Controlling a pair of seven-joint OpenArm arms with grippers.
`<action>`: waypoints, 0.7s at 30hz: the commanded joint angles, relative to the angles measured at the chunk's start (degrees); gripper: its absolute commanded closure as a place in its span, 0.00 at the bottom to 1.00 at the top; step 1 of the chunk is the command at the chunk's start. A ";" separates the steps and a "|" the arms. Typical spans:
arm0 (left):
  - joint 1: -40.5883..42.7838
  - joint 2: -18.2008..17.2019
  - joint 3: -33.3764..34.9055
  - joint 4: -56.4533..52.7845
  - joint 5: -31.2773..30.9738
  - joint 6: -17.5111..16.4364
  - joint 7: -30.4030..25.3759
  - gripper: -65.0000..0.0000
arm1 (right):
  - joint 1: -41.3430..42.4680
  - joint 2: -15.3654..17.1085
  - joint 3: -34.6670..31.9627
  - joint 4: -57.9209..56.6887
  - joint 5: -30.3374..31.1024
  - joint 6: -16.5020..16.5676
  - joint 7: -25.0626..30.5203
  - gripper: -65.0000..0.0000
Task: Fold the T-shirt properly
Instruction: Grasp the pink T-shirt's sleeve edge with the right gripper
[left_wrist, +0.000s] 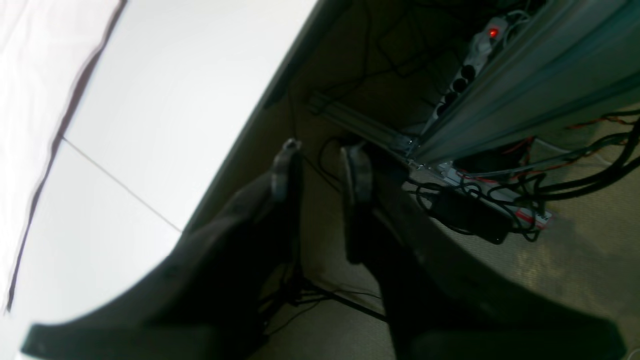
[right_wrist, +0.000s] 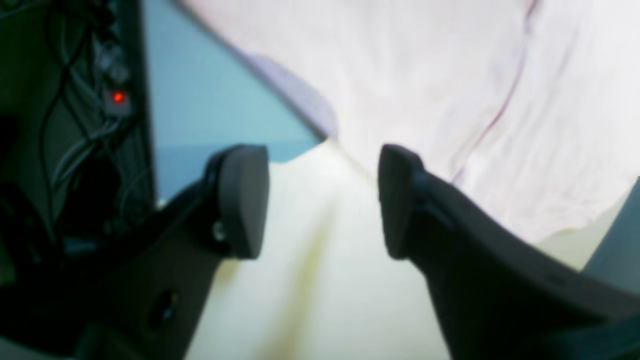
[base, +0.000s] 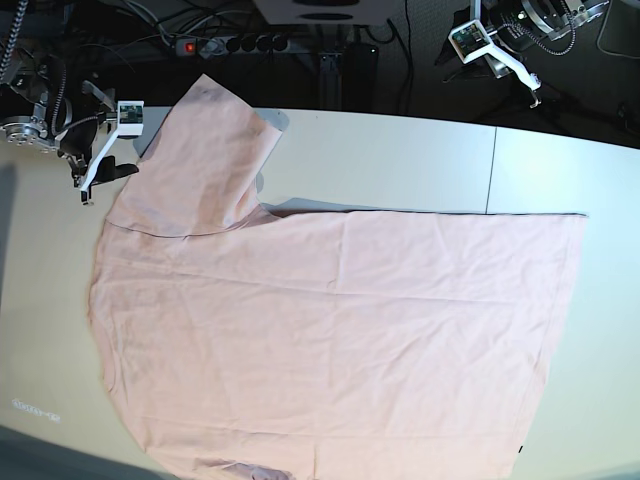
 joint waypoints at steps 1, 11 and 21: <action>0.52 -0.35 -0.15 1.01 -0.28 1.14 -0.81 0.74 | 0.20 -0.74 -1.73 -0.07 0.26 -2.16 0.26 0.45; 0.50 -1.38 -0.15 1.03 -0.24 3.69 -0.85 0.58 | 3.39 -6.71 -8.92 -4.02 -3.21 -2.14 0.31 0.45; -0.33 -5.09 -0.15 1.03 2.16 4.39 -0.83 0.57 | 4.70 -8.22 -9.16 -6.54 -3.48 -1.73 -0.72 0.57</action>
